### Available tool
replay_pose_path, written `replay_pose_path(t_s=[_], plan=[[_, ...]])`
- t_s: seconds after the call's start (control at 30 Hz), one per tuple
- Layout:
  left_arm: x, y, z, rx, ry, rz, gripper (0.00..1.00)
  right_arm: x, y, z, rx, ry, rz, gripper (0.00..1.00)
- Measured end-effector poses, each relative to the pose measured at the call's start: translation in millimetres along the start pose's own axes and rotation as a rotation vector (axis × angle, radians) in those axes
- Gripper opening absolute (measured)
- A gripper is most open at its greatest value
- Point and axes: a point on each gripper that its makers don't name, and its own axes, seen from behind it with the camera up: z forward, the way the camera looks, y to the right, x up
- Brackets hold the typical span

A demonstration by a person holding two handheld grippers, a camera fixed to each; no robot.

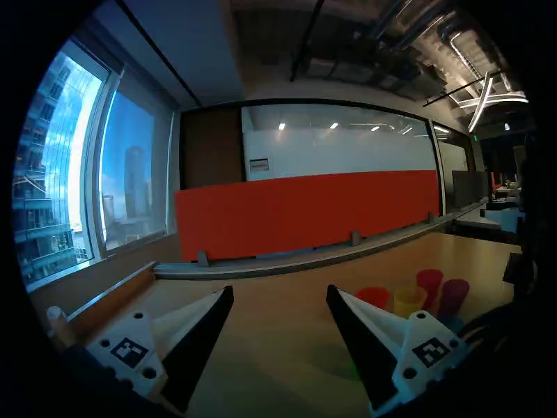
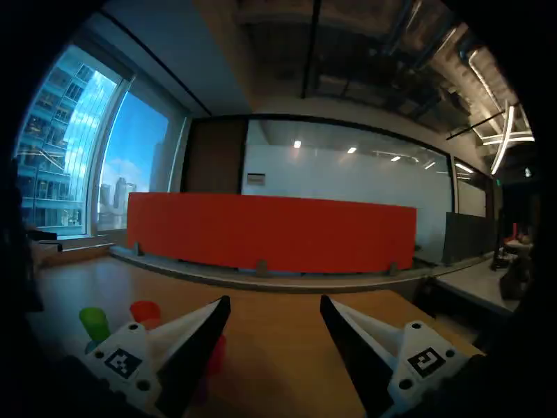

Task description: Pour water

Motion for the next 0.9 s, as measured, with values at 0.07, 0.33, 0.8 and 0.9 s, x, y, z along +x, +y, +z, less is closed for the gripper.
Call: replay_pose_path(t_s=[0.07,0.33,0.8,0.9], plan=[[2,1.6,-0.4,0.005,0.012,-0.001,1.00,1,6,-1.6,-0.025,0.010,0.011,1.00],[6,6.6,-1.6,0.015,0.033,-0.004,0.99,-6,17,-10.6,-0.069,0.014,0.031,1.00],[-5,9.7,-5.8,0.059,0.050,0.016,1.00,-10,23,-21.2,-0.094,0.027,0.057,1.00],[-9,10.2,-6.5,0.068,0.057,0.014,1.00,-9,23,-22.6,-0.097,0.027,0.059,1.00]])
